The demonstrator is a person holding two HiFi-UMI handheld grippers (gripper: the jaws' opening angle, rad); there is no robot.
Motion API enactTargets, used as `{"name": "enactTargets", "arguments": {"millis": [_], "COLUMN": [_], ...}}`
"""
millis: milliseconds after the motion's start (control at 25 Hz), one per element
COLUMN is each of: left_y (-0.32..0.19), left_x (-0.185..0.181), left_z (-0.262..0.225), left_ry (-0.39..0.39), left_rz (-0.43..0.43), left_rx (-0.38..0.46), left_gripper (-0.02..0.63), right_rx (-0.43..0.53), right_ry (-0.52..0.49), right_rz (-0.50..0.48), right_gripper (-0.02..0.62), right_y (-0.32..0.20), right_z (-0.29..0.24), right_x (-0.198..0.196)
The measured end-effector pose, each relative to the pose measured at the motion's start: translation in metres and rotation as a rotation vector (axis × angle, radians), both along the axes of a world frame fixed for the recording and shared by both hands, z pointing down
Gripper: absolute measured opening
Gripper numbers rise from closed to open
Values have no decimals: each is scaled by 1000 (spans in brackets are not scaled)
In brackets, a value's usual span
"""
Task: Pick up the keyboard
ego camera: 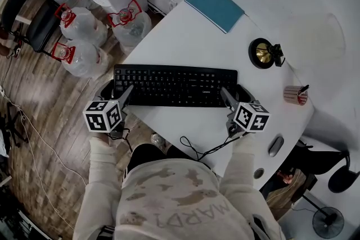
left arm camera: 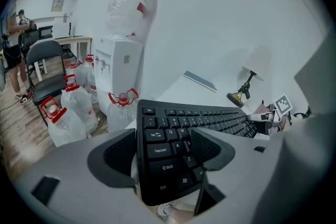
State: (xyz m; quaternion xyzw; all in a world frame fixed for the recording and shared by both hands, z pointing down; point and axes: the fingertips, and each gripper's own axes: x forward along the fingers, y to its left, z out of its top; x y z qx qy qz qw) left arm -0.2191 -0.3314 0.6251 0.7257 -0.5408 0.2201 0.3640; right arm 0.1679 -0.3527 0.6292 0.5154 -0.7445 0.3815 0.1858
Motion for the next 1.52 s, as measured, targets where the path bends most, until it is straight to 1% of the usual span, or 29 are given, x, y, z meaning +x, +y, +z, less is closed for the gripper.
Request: {"name": "enactTargets", "arguments": {"millis": [40,80,160,360,520,640,920,1320,1520], "left_y": [0,0,0,0,5,11,14,24,37], "left_x": [0,0,0,-1,-1,0,-2,-16,-22], "left_z": [0,1,1,2,2,-2,-27,-93,-119], "left_ry": [-1,-11,-31,-35,-34,-19,-12,-29,-25], "left_rz": [-4,-5,-3,-18,-29,-39,-42,-34,-31], "left_rx": [0,2,5,-8,-31,-17,63,245,312], "left_gripper": [324,324,324,324,324,324,324,324,324], "right_rx": [-1,-4,-9,-20,-4,30,121,286,368], "right_ry": [1,2,4,12,24,34,57,66,71], "right_rz": [-2,-3,0,14,17,14,27,49,62], "right_gripper": [313,298,298,294,291,290,290,291,291], "right_y": [0,0,0,0,1,5,8,25,41], "right_z": [0,0,1,2,-1,-10,-40,-101,-132], "right_x": [-1,-2,-3,-2,-2,0,-3,-16,-23]}}
